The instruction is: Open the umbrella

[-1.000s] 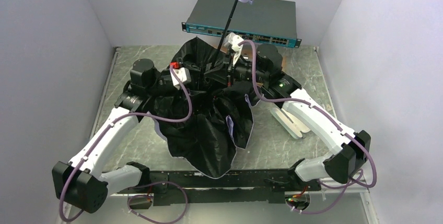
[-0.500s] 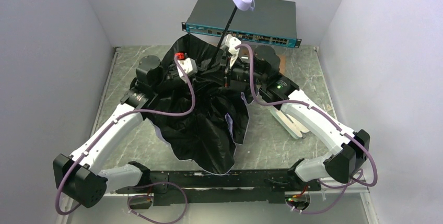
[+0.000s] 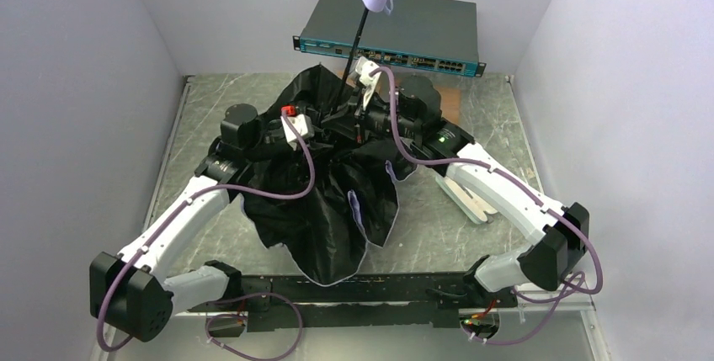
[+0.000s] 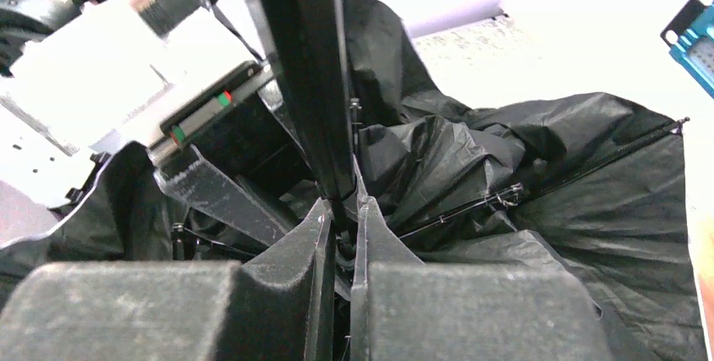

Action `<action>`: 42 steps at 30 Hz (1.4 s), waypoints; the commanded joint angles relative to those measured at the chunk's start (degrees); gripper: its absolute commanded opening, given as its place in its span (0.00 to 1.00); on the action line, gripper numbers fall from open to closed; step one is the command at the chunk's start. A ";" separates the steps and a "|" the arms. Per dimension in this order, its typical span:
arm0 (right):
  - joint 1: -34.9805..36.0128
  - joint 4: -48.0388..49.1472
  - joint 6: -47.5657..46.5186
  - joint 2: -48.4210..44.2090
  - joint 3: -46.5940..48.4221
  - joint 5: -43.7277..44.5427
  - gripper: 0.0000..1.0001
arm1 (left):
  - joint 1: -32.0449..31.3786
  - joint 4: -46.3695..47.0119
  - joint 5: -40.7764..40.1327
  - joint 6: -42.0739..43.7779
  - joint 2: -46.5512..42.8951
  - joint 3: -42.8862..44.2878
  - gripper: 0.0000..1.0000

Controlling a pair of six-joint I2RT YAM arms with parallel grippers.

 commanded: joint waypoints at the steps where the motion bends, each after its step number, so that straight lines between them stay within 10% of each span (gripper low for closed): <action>1: -1.01 15.12 5.66 -5.56 6.55 -0.89 0.00 | 3.94 -11.74 -6.42 6.13 3.84 -3.51 0.38; 7: -1.09 14.58 4.87 -6.30 6.10 -0.98 0.00 | 5.14 -11.82 -4.05 6.75 4.07 -3.98 0.35; 11: -1.01 11.56 2.58 -6.42 4.89 -0.60 0.00 | 4.01 -9.31 0.37 4.84 -0.45 -1.74 0.58; 22: -0.82 9.85 0.52 -6.64 0.61 -3.07 0.00 | -3.78 -6.45 -5.37 -3.51 -2.13 10.00 0.73; 29: -0.76 8.92 -0.31 -7.14 -0.71 -3.32 0.00 | -5.76 -4.83 -4.88 -5.03 -3.30 12.25 0.69; 42: -0.67 9.17 -0.31 -7.67 -1.50 -3.70 0.00 | -5.87 -1.68 -3.82 -9.52 -3.07 12.07 0.29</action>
